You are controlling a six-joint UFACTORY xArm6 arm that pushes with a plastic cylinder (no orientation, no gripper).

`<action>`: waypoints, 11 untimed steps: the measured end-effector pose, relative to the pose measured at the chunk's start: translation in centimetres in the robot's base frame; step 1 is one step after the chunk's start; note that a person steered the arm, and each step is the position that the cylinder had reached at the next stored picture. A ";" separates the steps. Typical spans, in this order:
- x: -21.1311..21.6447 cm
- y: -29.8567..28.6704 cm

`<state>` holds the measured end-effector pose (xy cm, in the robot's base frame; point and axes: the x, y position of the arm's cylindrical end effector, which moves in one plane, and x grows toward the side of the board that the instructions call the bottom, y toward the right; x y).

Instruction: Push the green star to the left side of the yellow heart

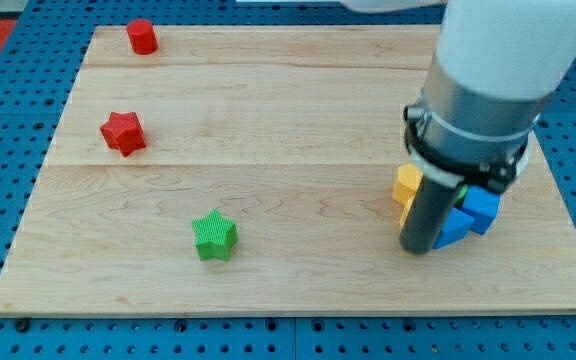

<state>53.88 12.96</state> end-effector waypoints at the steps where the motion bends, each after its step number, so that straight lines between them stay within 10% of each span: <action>1: 2.2 -0.2; 3: 8.0 -14.9; 5: 3.0 -25.8; 11: -3.7 -13.8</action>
<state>50.16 -0.79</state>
